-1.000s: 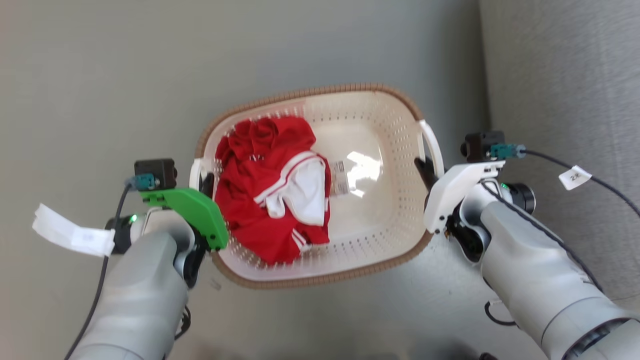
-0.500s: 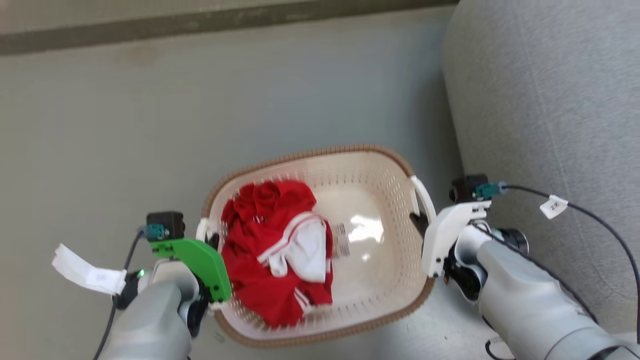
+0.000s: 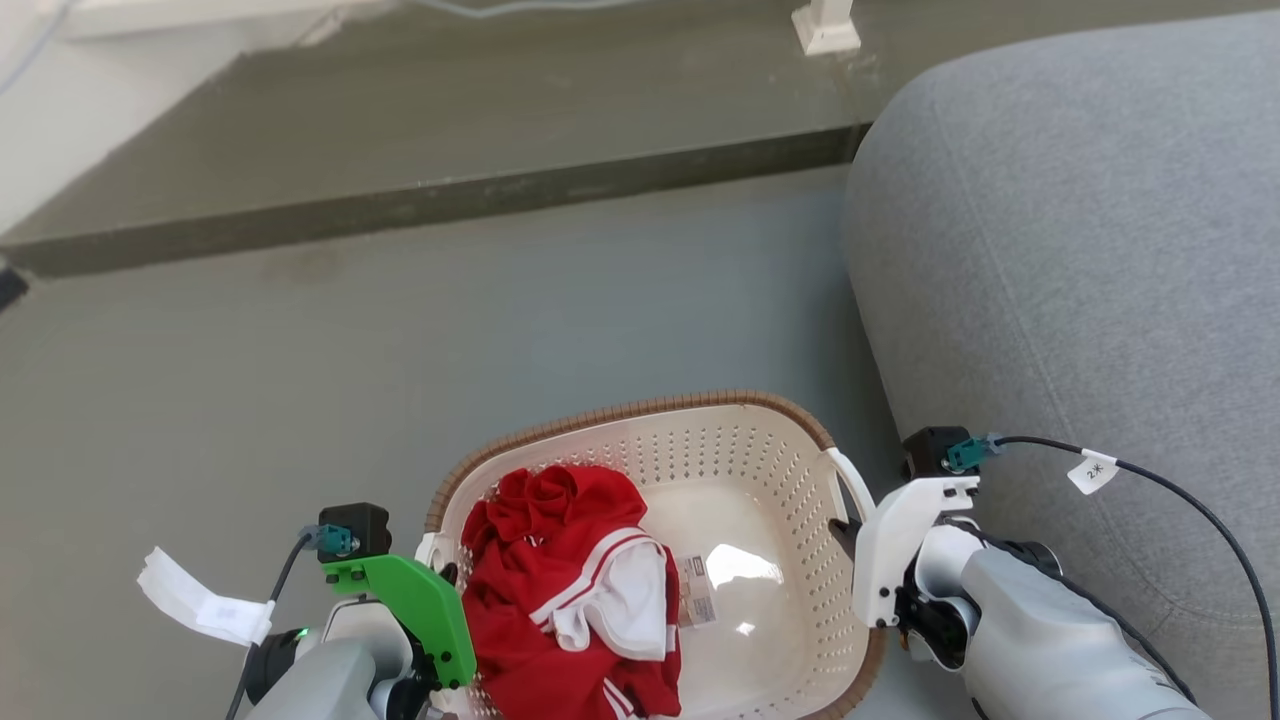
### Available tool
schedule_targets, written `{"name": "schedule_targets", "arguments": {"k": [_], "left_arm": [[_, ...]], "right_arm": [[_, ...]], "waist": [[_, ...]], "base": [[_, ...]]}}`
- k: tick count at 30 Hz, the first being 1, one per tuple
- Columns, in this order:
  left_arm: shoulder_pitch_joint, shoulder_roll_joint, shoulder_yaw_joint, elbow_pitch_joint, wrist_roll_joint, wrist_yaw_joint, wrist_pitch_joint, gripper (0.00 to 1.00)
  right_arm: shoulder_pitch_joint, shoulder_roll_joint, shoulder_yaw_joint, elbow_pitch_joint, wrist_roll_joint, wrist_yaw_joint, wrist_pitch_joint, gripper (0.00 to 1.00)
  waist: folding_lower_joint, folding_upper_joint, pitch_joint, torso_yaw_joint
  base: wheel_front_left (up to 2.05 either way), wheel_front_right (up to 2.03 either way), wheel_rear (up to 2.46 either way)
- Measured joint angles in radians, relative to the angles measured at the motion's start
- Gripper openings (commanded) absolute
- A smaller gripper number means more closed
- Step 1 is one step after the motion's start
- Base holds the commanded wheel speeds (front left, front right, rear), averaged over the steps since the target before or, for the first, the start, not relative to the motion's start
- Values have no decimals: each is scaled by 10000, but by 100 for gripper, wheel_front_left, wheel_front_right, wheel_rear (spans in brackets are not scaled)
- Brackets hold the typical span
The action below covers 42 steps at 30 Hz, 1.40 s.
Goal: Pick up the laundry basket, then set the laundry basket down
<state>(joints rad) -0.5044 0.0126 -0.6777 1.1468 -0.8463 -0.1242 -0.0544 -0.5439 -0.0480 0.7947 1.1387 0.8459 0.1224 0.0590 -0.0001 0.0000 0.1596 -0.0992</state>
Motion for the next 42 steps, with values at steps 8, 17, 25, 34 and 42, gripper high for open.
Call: {"name": "schedule_targets", "arguments": {"k": [8, 17, 25, 34, 42], "left_arm": [[35, 21, -69, -8, -150, 2, 288, 0], [36, 38, -232, -12, -238, 8, 445, 0], [35, 46, -299, -12, -360, 10, 449, 0], [32, 58, -370, 10, -514, 10, 449, 0], [30, 59, -389, 50, -600, 10, 445, 0]], "right_arm": [[26, 6, 81, 8, 270, -94, 324, 0], [24, -2, 240, -2, 376, -188, 506, 0], [16, -13, 357, -2, 497, -199, 522, 0], [3, -21, 533, -15, 617, -276, 520, 0], [-15, -21, 644, -21, 642, -288, 508, 0]], "waist": [[0, 0, -567, -81], [0, 0, -585, -109], [0, 0, -602, -136], [1, 0, -566, -168], [1, 0, -493, -180]], "base": [[0, 0, 0], [0, 0, 0], [0, 0, 0], [0, 0, 0], [0, 0, 0]]}}
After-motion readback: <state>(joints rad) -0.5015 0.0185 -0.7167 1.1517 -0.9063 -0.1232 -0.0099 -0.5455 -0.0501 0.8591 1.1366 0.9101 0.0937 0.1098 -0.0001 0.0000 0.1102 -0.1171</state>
